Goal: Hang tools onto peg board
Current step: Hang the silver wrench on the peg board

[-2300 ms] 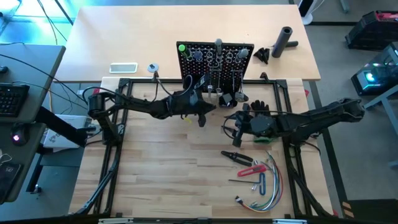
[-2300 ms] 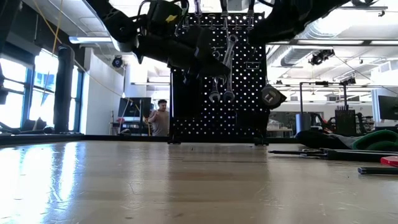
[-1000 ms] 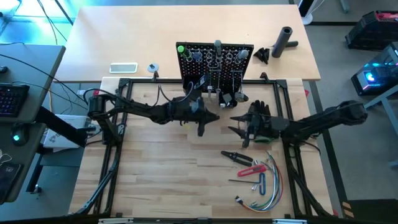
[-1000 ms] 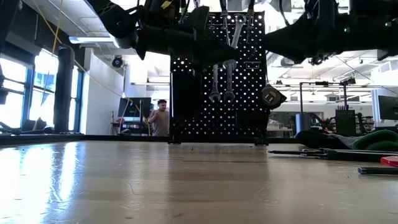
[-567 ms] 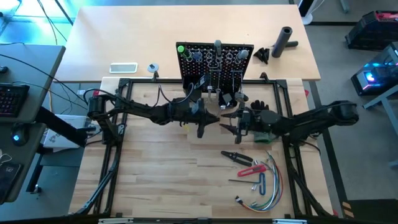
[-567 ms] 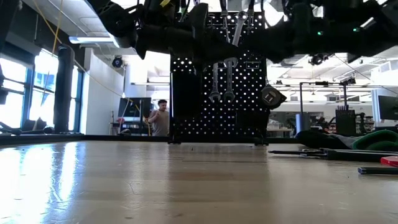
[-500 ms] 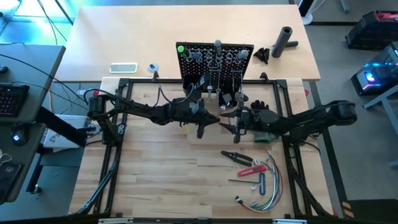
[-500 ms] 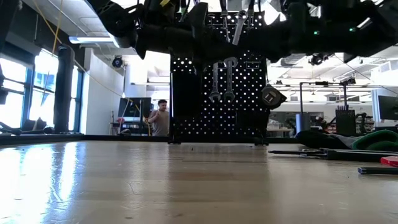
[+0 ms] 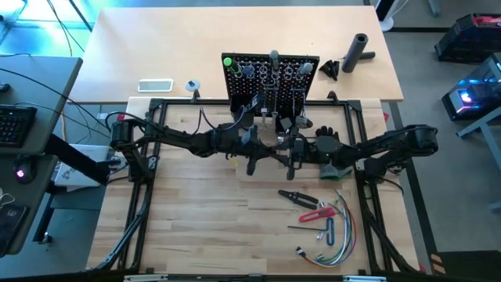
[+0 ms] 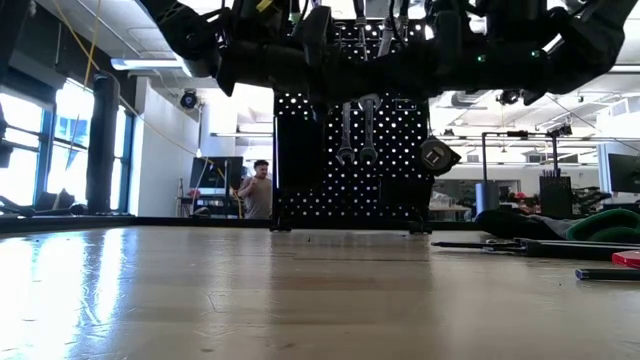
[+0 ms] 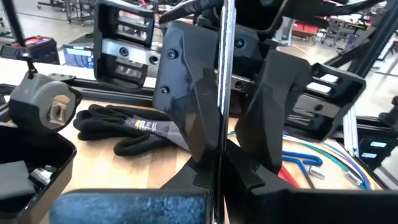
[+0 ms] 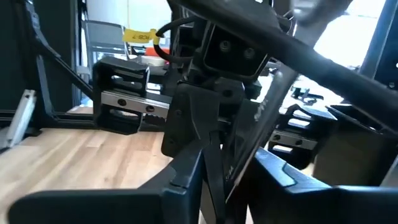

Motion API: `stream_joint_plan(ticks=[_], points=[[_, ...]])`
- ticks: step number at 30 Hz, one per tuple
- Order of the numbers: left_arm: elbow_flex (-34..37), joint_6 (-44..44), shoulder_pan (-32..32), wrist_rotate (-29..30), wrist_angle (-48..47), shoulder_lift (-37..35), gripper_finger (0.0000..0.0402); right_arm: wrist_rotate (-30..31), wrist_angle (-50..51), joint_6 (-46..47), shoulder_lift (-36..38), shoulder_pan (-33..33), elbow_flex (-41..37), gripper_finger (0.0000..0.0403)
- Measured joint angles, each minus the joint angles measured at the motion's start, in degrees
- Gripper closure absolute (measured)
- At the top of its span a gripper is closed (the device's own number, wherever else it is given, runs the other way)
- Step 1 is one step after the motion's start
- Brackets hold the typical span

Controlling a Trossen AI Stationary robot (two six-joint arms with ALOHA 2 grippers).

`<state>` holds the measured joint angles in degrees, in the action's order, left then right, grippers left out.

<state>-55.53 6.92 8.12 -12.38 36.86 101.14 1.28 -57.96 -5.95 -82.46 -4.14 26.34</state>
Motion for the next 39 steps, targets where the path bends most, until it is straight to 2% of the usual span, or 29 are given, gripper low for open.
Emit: stream_joint_plan(ticks=[5,11,14,16,20,25,34,39], points=[[0.0,-1.67,-0.09,-0.22,0.12,0.05,0.0398,-1.51,-0.52,1.44,0.0,0.04,-0.78,0.0342],[0.0,-1.85,-0.07,0.21,0.45,0.07,0.0397,-1.32,-0.58,1.34,0.0,-0.5,-0.8,0.0334],[0.0,-1.88,0.02,0.26,0.35,0.07,0.0396,-1.68,-0.48,1.74,0.0,-1.35,-0.8,0.0345],[0.0,-2.4,0.03,0.16,0.15,0.07,0.0395,-2.94,-0.52,2.46,0.0,-1.99,-0.88,0.0363],[0.0,-1.53,0.11,0.97,-0.24,0.07,0.0389,-5.4,-0.66,4.31,-0.04,-3.91,-0.89,0.0367],[-0.15,2.0,0.93,2.32,-3.14,0.06,0.0355,-6.71,0.11,5.76,-0.17,-6.43,-0.91,0.0398],[-0.28,2.93,1.6,1.48,-8.97,-0.2,0.0262,-10.04,2.13,9.33,-0.26,-9.82,-1.04,0.0398],[-0.22,3.06,1.51,1.55,-12.02,-0.17,0.0233,-10.67,1.48,11.96,-0.26,-11.43,-1.07,0.0398]])
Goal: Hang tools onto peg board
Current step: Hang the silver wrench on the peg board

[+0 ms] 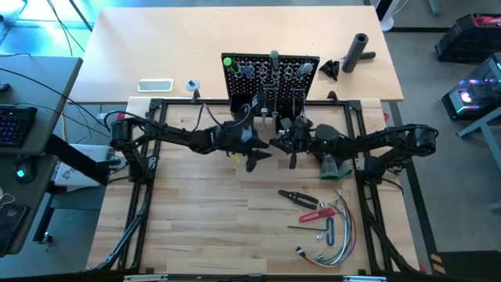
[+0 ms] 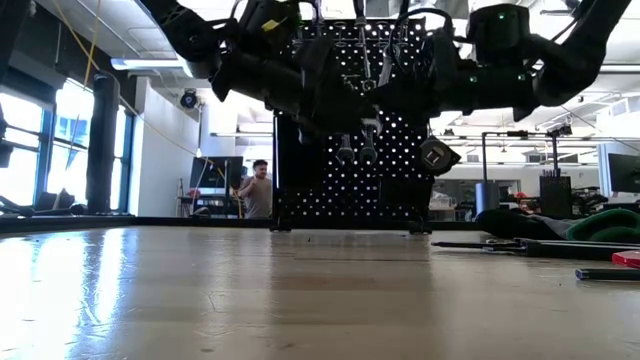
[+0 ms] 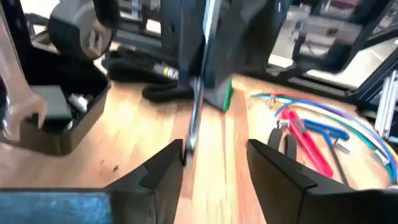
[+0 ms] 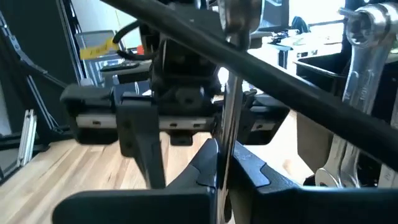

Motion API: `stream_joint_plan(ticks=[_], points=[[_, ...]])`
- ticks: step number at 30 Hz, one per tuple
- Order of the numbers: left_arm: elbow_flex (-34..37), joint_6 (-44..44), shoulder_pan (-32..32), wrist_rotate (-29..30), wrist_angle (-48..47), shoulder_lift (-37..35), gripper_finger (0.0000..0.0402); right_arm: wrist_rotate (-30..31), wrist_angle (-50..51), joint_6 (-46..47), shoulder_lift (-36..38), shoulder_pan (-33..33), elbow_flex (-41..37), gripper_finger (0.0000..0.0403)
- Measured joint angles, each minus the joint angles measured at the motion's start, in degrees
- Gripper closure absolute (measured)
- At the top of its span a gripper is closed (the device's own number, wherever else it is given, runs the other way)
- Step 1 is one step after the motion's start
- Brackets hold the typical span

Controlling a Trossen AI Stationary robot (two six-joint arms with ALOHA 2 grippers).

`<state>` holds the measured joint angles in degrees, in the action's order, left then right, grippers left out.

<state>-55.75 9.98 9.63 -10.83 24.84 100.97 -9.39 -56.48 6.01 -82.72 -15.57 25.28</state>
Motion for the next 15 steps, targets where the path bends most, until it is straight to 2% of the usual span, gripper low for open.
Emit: stream_joint_plan(ticks=[5,9,12,15], points=[[0.07,0.03,-0.1,-0.01,-2.75,0.0,0.0224,-0.59,1.96,0.59,0.03,-0.9,1.69,0.0398],[0.26,0.03,-0.77,-2.67,-5.71,-0.05,0.0224,2.25,8.75,-1.72,0.26,-1.46,6.23,0.0398],[0.25,-0.81,-1.22,-1.9,-7.08,-1.11,0.0224,1.23,14.21,-1.8,0.22,-2.14,8.74,0.0398],[0.22,-1.05,-1.93,-1.38,-8.87,-1.88,0.0224,1.19,15.46,-0.68,0.22,-3.78,9.44,0.0398]])
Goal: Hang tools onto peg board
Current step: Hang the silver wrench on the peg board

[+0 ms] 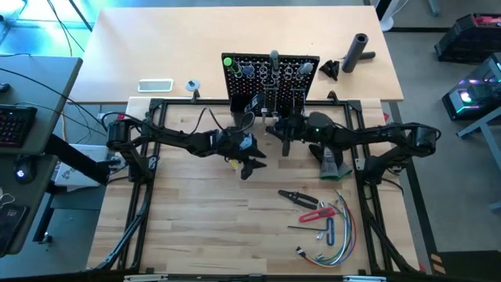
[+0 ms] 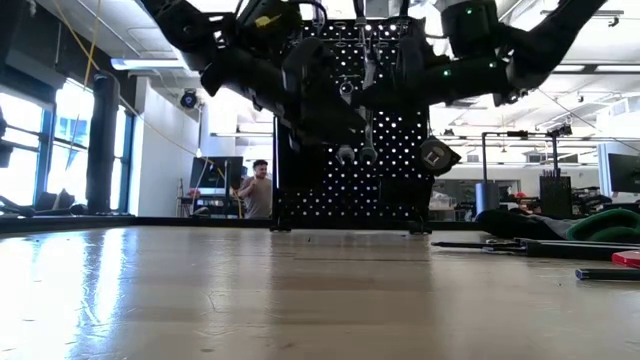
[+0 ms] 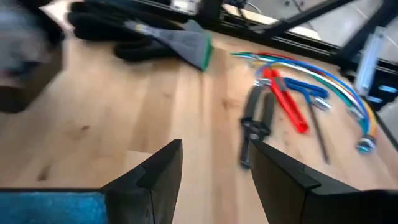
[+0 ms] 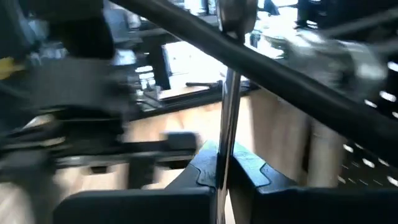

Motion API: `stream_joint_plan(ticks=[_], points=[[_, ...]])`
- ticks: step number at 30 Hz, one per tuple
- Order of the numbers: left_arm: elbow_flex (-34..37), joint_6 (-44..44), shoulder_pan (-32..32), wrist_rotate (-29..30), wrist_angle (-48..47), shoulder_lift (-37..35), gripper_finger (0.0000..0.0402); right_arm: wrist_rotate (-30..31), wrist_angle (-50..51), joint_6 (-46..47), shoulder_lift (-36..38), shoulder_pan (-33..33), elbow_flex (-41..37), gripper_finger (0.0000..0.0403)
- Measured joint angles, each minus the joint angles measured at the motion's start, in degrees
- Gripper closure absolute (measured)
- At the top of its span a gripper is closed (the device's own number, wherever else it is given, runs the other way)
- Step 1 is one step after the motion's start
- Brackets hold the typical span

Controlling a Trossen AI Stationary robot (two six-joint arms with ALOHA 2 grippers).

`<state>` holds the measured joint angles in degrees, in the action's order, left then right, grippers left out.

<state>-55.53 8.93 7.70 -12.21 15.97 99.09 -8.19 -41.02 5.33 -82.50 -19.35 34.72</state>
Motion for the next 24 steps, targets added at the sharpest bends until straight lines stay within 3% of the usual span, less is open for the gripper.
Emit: stream_joint_plan(ticks=[24], points=[[-0.02,-1.05,-1.44,0.74,-1.59,-1.58,0.0223,1.12,5.07,6.66,-0.04,-2.19,0.64,0.0398]])
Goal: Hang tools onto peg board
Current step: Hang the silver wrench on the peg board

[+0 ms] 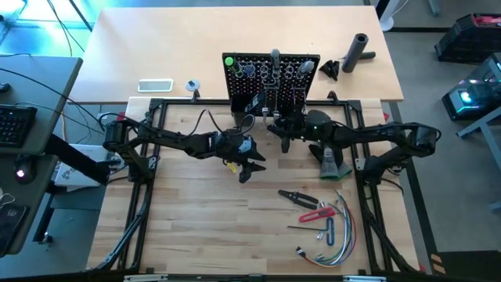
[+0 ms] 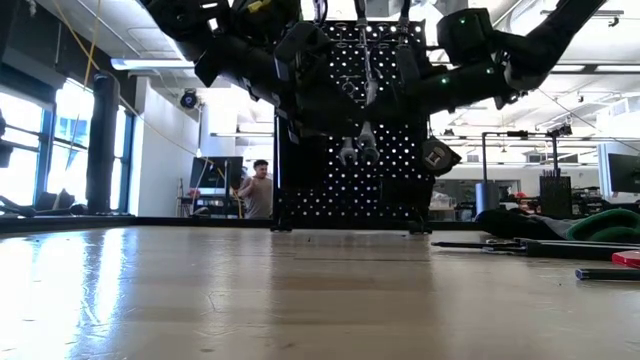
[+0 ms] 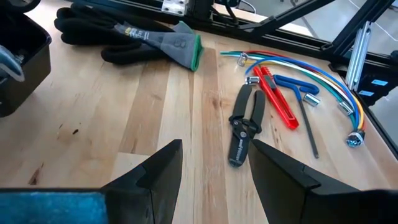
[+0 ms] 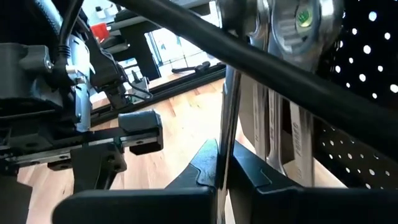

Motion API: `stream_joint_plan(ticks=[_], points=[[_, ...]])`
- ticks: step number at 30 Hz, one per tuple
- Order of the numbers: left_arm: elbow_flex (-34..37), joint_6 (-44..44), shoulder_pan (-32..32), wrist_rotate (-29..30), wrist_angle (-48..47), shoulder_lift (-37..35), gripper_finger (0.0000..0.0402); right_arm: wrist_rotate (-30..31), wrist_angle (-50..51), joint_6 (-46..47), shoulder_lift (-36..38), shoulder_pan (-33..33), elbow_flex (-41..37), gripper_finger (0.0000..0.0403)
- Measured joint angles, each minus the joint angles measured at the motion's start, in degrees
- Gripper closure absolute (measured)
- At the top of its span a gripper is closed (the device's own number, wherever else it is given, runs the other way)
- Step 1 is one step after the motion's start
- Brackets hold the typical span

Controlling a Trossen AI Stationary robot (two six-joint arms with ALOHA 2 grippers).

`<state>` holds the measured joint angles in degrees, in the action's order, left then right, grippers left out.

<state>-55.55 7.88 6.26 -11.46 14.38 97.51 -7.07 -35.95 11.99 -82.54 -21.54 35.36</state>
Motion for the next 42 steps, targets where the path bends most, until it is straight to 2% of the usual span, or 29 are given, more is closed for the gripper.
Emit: stream_joint_plan(ticks=[14,27,42], points=[[0.0,0.04,-0.07,0.09,-0.04,-0.01,0.0223,1.39,4.8,1.75,0.0,0.02,1.39,0.0398],[0.0,0.55,-0.35,0.07,-0.45,-0.02,0.0223,4.57,4.83,3.95,0.0,0.07,1.39,0.0393],[-0.02,0.52,-0.44,0.02,-1.32,-0.02,0.0224,5.55,4.7,6.63,0.0,0.13,1.39,0.039]])
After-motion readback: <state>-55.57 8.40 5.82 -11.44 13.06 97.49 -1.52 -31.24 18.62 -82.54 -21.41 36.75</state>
